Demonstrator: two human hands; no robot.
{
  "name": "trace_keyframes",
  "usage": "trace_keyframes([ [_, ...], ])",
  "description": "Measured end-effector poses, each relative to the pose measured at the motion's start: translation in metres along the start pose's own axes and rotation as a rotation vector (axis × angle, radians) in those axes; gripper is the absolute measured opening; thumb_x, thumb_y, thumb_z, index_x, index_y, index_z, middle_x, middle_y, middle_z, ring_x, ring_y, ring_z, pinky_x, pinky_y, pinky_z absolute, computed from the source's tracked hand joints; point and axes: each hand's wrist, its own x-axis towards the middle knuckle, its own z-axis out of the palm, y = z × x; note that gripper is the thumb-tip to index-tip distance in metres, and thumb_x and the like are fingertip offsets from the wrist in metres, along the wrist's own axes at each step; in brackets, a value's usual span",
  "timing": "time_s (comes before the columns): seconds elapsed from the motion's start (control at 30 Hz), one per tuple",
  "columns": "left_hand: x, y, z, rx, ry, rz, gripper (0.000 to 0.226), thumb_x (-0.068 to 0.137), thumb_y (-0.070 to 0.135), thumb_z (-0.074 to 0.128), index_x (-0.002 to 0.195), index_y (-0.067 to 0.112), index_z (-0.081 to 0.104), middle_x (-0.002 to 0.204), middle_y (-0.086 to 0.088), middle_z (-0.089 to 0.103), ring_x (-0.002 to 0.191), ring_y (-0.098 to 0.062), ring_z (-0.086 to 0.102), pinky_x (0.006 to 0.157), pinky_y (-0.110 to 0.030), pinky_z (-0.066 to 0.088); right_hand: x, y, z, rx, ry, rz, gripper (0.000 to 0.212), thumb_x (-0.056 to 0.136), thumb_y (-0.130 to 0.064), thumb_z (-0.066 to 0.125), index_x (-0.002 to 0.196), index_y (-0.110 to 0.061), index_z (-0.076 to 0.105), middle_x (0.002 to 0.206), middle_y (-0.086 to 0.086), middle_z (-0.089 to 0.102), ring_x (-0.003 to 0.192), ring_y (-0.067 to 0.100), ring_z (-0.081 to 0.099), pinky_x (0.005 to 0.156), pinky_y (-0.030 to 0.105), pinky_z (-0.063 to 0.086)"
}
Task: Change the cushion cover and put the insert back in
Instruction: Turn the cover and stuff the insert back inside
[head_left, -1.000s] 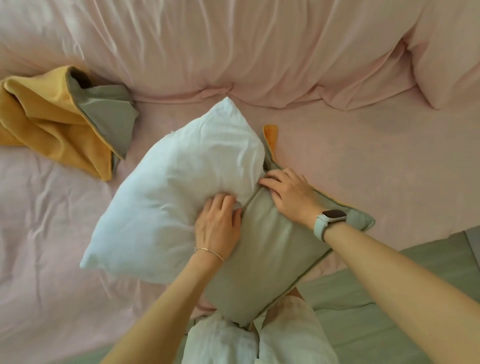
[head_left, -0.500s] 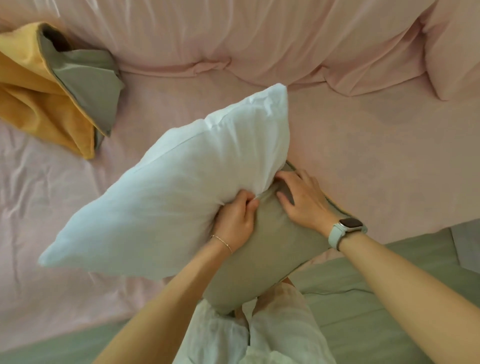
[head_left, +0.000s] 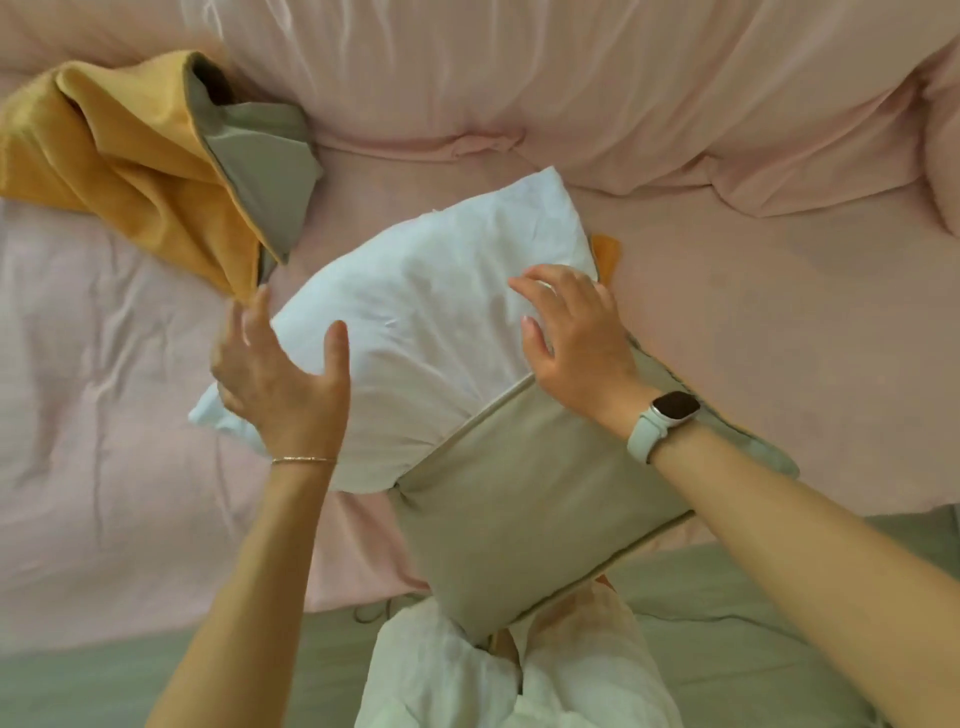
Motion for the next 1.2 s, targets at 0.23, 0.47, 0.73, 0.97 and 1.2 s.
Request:
trace_keyframes([
  [0.23,-0.026,-0.058,0.005,-0.771,-0.212,-0.741,0.067,0.084,0.034,0.066,0.140,0.021,0.031,0.134,0.002,0.049,0.120,-0.015,0.051,0.098,-0.032,0.045,0.088,-0.087,0.048,-0.061,-0.260,-0.483,0.041,0.087,-0.027,0.041,0.112,-0.004,0.064,0.115,0.017,0.062,0.117,0.034,0.054,0.100,0.052,0.038],
  [0.47,-0.067,-0.024,0.003,-0.706,-0.716,-0.305,0.066,0.070,0.054,0.062,0.128,0.026,0.048,0.114,0.009,0.061,0.101,0.000,0.057,0.086,-0.019,0.046,0.110,-0.107,0.036,-0.389,-1.001,-0.460,0.056,0.089,-0.067,0.024,0.141,-0.047,0.024,0.134,0.001,0.045,0.120,0.026,0.047,0.092,0.035,0.036],
  [0.73,-0.087,-0.003,-0.007,-0.802,-0.986,-0.188,0.023,0.082,0.038,0.062,0.104,0.039,0.065,0.107,0.026,0.063,0.103,0.014,0.054,0.089,-0.006,0.038,0.007,-0.032,-0.055,-0.450,-0.792,-0.246,0.083,0.076,-0.081,0.004,0.127,-0.036,0.051,0.108,0.005,0.057,0.089,0.028,0.055,0.076,0.039,0.038],
  [0.97,-0.102,0.031,0.000,-0.690,-0.889,-0.069,0.017,0.084,0.037,0.058,0.094,0.025,0.067,0.092,0.016,0.062,0.071,0.001,0.061,0.073,-0.012,0.043,-0.099,-0.004,-0.080,-0.598,-0.538,-0.134,0.049,0.083,-0.056,0.038,0.080,-0.018,0.070,0.075,0.004,0.059,0.065,0.027,0.054,0.059,0.033,0.032],
  [1.2,-0.150,0.039,0.038,-0.334,-1.071,0.127,0.037,0.098,0.030,0.036,0.128,0.017,0.053,0.133,0.002,0.053,0.128,-0.018,0.043,0.104,-0.028,0.033,-0.103,0.009,-0.106,-0.362,-0.241,-0.232,0.041,0.092,-0.054,0.038,0.109,-0.022,0.059,0.103,0.005,0.057,0.087,0.028,0.055,0.072,0.039,0.037],
])
